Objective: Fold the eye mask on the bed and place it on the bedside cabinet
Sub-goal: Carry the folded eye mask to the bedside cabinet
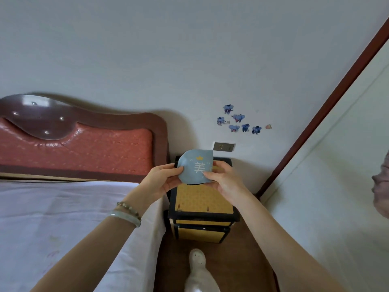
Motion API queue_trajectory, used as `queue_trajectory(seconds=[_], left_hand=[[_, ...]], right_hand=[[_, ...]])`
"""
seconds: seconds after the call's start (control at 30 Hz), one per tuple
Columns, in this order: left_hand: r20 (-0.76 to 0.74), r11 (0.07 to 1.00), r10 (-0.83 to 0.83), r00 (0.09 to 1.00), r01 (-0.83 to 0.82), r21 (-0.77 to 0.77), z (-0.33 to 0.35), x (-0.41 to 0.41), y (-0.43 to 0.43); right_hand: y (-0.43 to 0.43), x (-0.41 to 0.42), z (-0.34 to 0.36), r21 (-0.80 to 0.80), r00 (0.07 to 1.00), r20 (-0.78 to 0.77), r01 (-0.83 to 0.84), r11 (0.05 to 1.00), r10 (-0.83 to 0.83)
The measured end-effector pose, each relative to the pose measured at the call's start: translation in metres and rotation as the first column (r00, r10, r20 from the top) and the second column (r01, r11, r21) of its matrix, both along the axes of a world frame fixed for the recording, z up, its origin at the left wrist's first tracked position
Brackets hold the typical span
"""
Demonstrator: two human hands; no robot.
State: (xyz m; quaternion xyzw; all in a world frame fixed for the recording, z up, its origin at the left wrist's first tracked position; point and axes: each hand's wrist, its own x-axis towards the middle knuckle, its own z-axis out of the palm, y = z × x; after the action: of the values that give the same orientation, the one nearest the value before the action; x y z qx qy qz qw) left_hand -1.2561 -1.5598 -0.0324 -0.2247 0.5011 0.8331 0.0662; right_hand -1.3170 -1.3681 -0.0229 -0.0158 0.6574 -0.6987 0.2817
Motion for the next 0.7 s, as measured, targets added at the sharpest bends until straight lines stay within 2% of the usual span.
queue_trajectory(seconds=[0.13,0.4,0.57,0.7], left_hand=[[0.044,1.000,0.019,0.999,-0.018,-0.010,-0.023,-0.067,-0.014],[0.161,0.992,0.121,0.980,-0.111,-0.067,-0.072,-0.161,-0.030],[0.212,0.943,0.300,0.930,-0.256,-0.213,-0.120,-0.190,-0.040],[0.232,0.906,0.345,0.910,-0.258,-0.335,-0.179,-0.211,-0.046]], right_hand=[[-0.015,-0.072,-0.015,0.072,0.999,-0.022,-0.030,0.997,0.032],[-0.044,-0.177,-0.059,0.177,0.995,0.076,-0.077,0.981,0.064],[-0.064,-0.205,-0.112,0.242,0.990,0.134,-0.080,0.967,0.048],[-0.084,-0.226,-0.172,0.294,0.985,0.173,-0.064,0.954,0.013]])
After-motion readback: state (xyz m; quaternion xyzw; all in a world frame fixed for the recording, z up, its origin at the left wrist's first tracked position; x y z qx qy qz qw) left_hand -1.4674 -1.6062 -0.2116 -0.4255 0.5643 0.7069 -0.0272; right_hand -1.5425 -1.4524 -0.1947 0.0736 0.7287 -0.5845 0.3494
